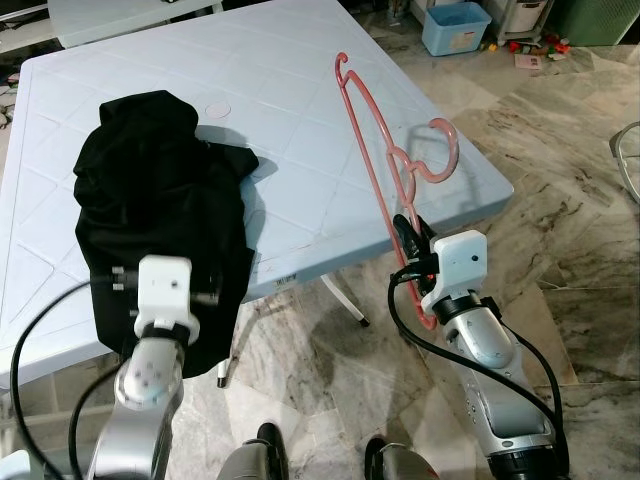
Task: Hang hanger
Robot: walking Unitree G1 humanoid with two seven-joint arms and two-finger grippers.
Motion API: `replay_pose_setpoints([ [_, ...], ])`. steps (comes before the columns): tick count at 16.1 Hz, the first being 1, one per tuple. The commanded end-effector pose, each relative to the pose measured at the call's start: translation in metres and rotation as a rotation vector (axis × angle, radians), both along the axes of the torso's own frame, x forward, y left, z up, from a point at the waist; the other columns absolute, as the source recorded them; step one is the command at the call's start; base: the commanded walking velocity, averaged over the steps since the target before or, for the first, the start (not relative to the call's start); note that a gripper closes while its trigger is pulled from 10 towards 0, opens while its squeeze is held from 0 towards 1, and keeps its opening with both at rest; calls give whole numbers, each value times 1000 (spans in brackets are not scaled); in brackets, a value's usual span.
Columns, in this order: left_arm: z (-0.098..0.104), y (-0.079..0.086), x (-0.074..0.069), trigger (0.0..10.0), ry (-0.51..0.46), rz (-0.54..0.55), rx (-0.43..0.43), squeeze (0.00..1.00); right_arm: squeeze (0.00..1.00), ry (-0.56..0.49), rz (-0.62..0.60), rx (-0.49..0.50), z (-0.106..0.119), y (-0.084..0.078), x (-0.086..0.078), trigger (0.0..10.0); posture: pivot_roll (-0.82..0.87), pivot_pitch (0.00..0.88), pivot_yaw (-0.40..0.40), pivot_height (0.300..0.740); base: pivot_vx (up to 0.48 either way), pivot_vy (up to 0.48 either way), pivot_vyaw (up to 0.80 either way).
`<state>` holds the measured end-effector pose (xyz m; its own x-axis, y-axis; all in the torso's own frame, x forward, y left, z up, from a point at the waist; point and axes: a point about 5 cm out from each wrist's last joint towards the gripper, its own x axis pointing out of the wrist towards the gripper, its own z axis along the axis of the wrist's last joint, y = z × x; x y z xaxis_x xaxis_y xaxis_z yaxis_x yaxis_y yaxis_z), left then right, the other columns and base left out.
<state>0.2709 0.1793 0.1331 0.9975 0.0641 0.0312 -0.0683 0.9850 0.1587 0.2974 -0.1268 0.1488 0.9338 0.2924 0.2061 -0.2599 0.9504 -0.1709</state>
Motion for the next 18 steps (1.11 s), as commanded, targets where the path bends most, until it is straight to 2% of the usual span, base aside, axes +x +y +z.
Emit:
replay_pose_setpoints([
  [1, -8, 3, 2, 10000, 63, 26, -25, 925, 0, 96, 11, -13, -20, 4, -2, 10000, -34, 242, 42, 740, 0, 0, 0],
  [2, -10, 2, 6, 10000, 79, 33, -28, 94, 0, 97, 12, -14, -20, 4, -3, 10000, -37, 238, 44, 740, 0, 0, 0],
  [3, -11, 2, 8, 10000, 93, 42, -35, 0, 0, 97, 13, -14, -20, 4, -3, 10000, -39, 239, 45, 740, 0, 0, 0],
  [7, -20, 10, 22, 10000, 146, 71, -15, 0, 0, 96, 10, -17, -19, 3, -2, 10000, -54, 240, 35, 740, 0, 0, 0],
  [9, -19, 15, 35, 10000, 138, 68, 19, 0, 0, 98, 10, -20, -19, 2, -2, 10000, -57, 240, 29, 740, 0, 0, 0],
  [10, -19, 20, 51, 10000, 147, 77, 26, 0, 0, 96, 13, -22, -18, 3, -1, 10000, -63, 240, 23, 740, 0, 0, 0],
  [12, -15, 24, 72, 10000, 146, 79, 50, 0, 0, 94, 14, -24, -17, 3, 1, 10000, -69, 244, 18, 740, 0, 0, 0],
  [13, -12, 24, 78, 10000, 144, 74, 52, 0, 0, 94, 13, -24, -17, 3, 1, 10000, -69, 244, 18, 740, 0, 0, 0],
  [14, -3, 29, 93, 10000, 140, 101, 74, 0, 0, 93, 13, -27, -16, 2, 2, 10000, -77, 244, 14, 740, 0, 0, 0],
  [15, 4, 32, 100, 10000, 131, 119, 78, 0, 0, 92, 11, -29, -16, 2, 2, 10000, -80, 244, 13, 740, 0, 0, 0],
  [16, 22, 35, 115, 10000, 101, 140, 95, 0, 0, 90, 8, -31, -15, 1, 2, 10000, -93, 244, 12, 740, 0, 0, 0],
  [18, 50, 37, 128, 10000, 41, 153, 90, 0, 0, 85, 0, -33, -14, -1, 2, 10000, -107, 244, 15, 740, 0, 0, 0],
])
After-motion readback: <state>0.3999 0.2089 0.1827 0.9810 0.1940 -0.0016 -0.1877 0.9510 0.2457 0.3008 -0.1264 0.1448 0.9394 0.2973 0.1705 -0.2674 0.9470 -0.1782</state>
